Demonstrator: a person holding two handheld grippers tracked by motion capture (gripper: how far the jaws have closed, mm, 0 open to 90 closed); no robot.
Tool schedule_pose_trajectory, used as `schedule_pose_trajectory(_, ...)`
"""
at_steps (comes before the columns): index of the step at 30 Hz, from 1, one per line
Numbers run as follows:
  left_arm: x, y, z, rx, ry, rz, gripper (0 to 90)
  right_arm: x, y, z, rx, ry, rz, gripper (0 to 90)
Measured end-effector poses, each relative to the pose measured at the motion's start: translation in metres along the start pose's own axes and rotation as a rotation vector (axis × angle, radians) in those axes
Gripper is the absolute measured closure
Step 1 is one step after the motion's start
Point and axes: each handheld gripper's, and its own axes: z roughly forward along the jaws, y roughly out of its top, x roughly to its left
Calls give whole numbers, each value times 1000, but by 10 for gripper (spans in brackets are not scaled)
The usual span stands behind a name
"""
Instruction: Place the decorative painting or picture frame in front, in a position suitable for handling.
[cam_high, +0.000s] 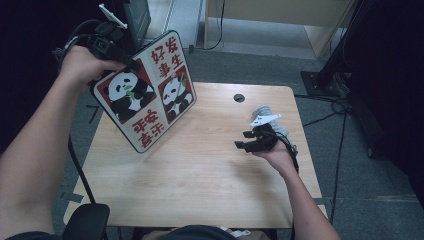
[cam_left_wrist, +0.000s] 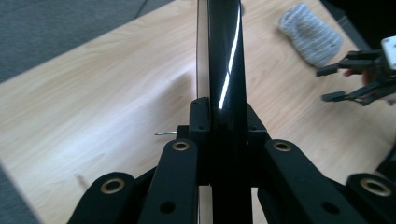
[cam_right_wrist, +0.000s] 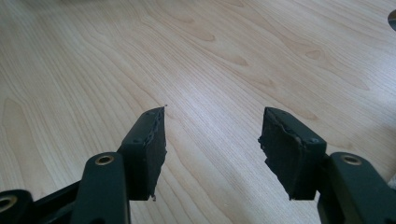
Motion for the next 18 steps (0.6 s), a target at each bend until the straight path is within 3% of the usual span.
schedule_pose_trajectory(12, -53, 12, 34, 52, -58, 118, 808, -1, -3, -2, -2, -22, 7, 406)
schedule_pose_trajectory(18, -71, 14, 50, 60, -108, 131, 808, -3, -7, -6, 0, -33, 16, 406)
